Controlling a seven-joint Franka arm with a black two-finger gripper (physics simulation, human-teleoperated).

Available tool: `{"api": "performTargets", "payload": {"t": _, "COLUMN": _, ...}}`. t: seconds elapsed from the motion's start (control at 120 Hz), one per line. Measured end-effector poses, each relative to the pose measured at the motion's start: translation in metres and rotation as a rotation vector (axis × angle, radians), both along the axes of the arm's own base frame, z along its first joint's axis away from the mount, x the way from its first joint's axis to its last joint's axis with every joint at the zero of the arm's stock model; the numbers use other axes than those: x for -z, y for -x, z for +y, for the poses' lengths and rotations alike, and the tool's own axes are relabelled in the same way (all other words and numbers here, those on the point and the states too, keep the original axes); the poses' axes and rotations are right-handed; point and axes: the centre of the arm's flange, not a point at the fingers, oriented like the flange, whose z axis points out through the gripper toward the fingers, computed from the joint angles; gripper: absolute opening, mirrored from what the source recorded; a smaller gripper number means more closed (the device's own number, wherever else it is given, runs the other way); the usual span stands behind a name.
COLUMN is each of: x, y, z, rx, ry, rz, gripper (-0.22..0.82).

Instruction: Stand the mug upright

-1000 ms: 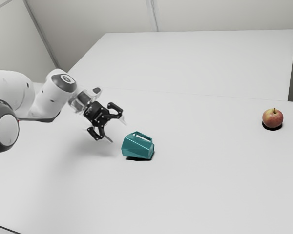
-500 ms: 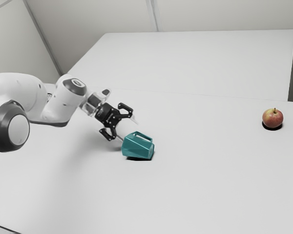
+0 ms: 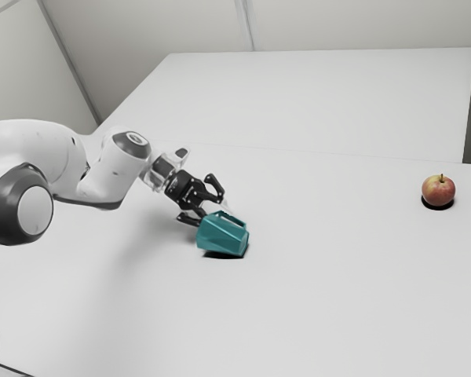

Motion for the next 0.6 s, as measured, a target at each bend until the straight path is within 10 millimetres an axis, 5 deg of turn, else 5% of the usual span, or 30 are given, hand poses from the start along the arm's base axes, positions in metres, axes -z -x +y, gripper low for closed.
{"api": "performTargets", "payload": {"t": 0.225, "x": -0.010, "y": -0.006, "z": -0.010, "rx": 0.016, "ry": -0.002, "rz": -0.021, "gripper": -0.09}}
{"api": "performTargets", "payload": {"t": 0.5, "x": -0.014, "y": -0.008, "z": -0.016, "rx": 0.025, "ry": -0.018, "rz": -0.017, "gripper": -0.16}}
{"api": "performTargets", "payload": {"t": 0.6, "x": -0.041, "y": -0.009, "z": -0.027, "rx": 0.077, "ry": -0.072, "rz": -0.055, "gripper": -0.17}}
